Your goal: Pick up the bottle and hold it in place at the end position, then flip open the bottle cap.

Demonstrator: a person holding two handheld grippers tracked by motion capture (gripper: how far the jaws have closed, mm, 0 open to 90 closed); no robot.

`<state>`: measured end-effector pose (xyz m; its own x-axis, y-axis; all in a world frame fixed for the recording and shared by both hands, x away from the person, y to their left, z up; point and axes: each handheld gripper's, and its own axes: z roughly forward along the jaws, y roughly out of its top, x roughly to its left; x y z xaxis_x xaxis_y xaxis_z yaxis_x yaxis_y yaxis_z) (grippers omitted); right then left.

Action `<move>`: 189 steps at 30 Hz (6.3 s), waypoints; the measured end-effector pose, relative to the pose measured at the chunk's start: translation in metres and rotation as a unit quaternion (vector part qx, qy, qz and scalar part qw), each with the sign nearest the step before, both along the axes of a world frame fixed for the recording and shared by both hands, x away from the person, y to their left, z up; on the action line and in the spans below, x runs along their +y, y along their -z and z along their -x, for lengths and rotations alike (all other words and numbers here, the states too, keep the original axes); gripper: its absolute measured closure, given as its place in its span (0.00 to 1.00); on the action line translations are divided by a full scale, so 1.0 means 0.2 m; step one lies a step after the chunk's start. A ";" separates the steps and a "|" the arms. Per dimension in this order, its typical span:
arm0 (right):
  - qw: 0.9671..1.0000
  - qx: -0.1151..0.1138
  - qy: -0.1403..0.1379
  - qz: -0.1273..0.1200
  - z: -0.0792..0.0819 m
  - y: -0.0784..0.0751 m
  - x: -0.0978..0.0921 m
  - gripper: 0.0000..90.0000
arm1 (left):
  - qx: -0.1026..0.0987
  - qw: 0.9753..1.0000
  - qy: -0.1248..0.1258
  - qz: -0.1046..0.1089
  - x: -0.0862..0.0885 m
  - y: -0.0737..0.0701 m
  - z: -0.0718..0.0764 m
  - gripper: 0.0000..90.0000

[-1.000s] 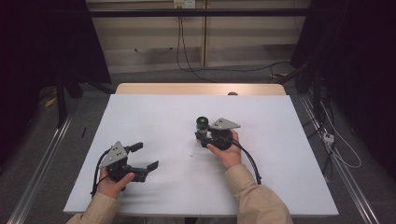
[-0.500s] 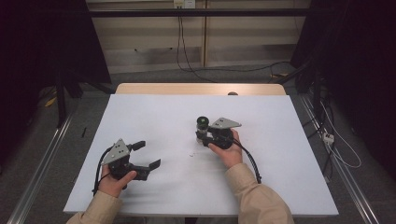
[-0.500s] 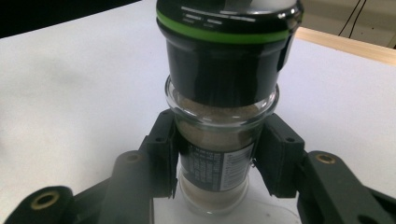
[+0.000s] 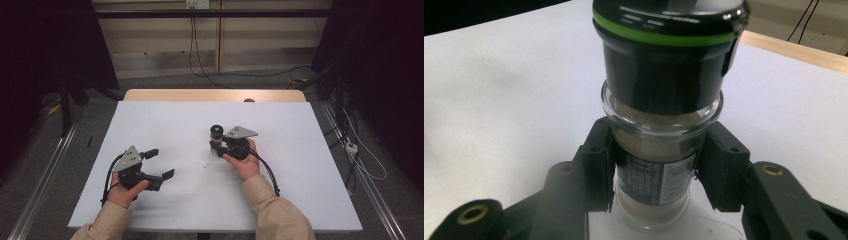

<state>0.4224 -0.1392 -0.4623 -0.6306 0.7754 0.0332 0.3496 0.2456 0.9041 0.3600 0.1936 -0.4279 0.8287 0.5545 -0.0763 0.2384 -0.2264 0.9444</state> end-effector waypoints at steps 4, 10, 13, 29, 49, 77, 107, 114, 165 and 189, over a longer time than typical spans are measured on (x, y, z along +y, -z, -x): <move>1.000 0.001 -0.001 0.000 0.00 0.00 0.00 0.60 | 0.002 1.000 0.000 -0.007 -0.02 0.00 -0.02 0.07; 1.000 0.001 -0.001 0.000 0.00 0.00 0.00 0.60 | 0.007 1.000 0.000 -0.008 -0.05 0.00 -0.05 0.07; 1.000 -0.001 0.000 0.000 0.00 0.00 0.00 0.60 | 0.009 1.000 -0.002 -0.010 -0.06 0.00 -0.07 0.07; 1.000 -0.002 -0.001 0.001 0.00 0.00 0.00 0.60 | 0.014 1.000 0.001 -0.028 -0.14 -0.02 -0.16 0.22; 1.000 -0.002 -0.001 0.003 0.00 0.00 0.00 0.60 | 0.021 0.999 -0.006 -0.036 -0.22 -0.06 -0.26 0.47; 1.000 -0.003 -0.001 0.003 0.00 0.00 0.00 0.60 | 0.061 0.997 0.026 -0.043 -0.37 -0.12 -0.38 0.79; 1.000 -0.002 -0.001 0.002 0.00 0.00 0.00 0.60 | 0.075 0.993 0.060 -0.072 -0.52 -0.12 -0.47 1.00; 1.000 -0.002 -0.001 0.003 0.00 0.00 0.00 0.60 | 0.080 0.993 0.054 -0.072 -0.55 -0.11 -0.48 1.00; 1.000 -0.002 0.000 0.004 0.00 0.00 0.00 0.60 | 0.072 0.993 0.059 -0.071 -0.61 -0.12 -0.51 1.00; 1.000 -0.004 0.002 0.008 0.00 0.00 0.01 0.60 | 0.062 0.993 0.061 -0.075 -0.62 -0.17 -0.51 1.00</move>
<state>0.4223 -0.1373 -0.4623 -0.6275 0.7784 0.0150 0.3435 0.2595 0.9026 0.4615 0.0698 -0.3941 0.8795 0.4638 -0.1067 0.3138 -0.3966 0.8627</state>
